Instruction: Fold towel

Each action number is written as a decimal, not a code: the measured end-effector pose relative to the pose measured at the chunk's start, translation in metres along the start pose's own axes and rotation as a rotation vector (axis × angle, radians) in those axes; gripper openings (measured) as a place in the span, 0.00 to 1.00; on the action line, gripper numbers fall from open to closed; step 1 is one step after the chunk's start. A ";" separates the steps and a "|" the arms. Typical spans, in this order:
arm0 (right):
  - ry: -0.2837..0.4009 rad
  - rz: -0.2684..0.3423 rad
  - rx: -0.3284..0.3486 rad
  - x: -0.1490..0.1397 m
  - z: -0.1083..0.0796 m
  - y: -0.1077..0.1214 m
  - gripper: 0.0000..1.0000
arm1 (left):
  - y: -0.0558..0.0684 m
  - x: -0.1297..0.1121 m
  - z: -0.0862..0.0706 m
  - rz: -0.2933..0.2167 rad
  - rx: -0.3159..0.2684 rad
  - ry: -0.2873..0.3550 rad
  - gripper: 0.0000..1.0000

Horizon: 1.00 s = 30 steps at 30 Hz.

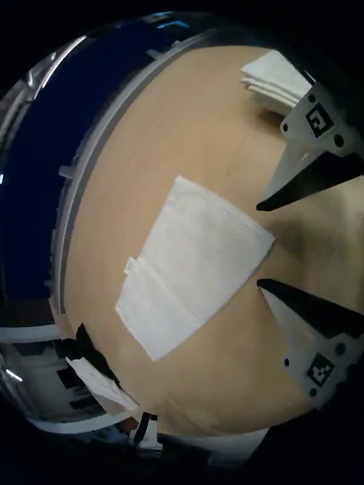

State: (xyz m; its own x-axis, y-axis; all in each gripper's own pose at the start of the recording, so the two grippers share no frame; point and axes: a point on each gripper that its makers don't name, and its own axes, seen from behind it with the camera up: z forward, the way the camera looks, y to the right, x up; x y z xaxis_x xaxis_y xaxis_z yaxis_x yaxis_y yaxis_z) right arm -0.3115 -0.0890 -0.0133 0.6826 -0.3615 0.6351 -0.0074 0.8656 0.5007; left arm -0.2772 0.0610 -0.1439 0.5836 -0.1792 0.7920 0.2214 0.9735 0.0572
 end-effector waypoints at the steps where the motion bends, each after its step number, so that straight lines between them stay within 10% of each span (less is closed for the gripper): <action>1: -0.009 -0.004 0.007 -0.003 0.002 0.000 0.72 | -0.003 -0.005 -0.002 -0.012 0.008 -0.004 0.75; 14: -0.056 -0.018 0.042 -0.012 0.012 0.004 0.36 | -0.034 -0.049 -0.028 -0.120 0.081 -0.029 0.75; 30: -0.055 -0.052 0.021 -0.006 0.012 0.004 0.06 | -0.033 -0.048 -0.038 -0.126 0.073 -0.021 0.75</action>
State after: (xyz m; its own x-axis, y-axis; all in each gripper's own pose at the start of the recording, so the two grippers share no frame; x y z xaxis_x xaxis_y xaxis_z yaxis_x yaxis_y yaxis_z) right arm -0.3238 -0.0877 -0.0081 0.6410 -0.4251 0.6390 0.0112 0.8377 0.5461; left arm -0.2833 0.0323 -0.2068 0.5385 -0.2982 0.7881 0.2339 0.9514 0.2002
